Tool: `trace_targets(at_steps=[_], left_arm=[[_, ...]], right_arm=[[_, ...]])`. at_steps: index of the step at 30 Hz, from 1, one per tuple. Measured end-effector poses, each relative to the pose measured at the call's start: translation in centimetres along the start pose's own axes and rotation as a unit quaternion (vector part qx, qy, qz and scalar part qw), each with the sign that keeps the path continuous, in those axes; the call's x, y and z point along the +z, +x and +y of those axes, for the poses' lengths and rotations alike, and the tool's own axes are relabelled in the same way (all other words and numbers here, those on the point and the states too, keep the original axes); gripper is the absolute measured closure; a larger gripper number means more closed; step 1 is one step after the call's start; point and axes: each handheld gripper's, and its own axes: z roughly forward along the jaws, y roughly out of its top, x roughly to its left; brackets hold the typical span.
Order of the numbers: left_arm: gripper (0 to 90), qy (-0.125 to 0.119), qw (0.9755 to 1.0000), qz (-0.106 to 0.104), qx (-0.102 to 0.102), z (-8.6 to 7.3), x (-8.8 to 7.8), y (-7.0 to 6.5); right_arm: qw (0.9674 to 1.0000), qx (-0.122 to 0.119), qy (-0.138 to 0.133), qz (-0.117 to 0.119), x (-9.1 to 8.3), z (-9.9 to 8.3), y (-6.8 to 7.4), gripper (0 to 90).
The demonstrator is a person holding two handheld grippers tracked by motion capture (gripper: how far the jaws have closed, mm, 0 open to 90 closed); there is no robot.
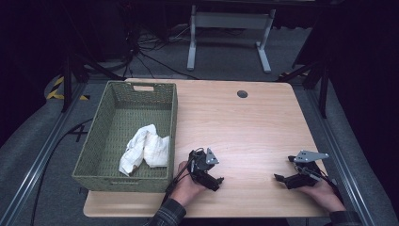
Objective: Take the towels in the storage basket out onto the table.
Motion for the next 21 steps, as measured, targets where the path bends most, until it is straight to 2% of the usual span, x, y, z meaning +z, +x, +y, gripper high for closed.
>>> trace_targets(at_steps=[5,10,16,21], left_arm=[[1.4,0.004,1.0,0.003,-0.006,0.0,-0.1,-0.2],[0.6,0.009,1.0,0.003,-0.001,0.2,0.0,0.0],[0.8,0.011,0.9998,0.011,-0.013,0.5,0.2,0.1],[0.9,0.008,0.9997,0.017,-0.017,1.0,-0.5,0.3]], right_arm=[[1.0,0.003,0.002,0.0,0.1,0.1,-0.2,0.2],[1.0,0.002,-0.001,-0.003,0.1,0.1,-0.2,0.1],[1.0,0.004,0.001,0.0,0.1,0.2,-0.1,0.1],[1.0,0.003,0.003,0.001,0.2,0.2,-0.2,0.1]])
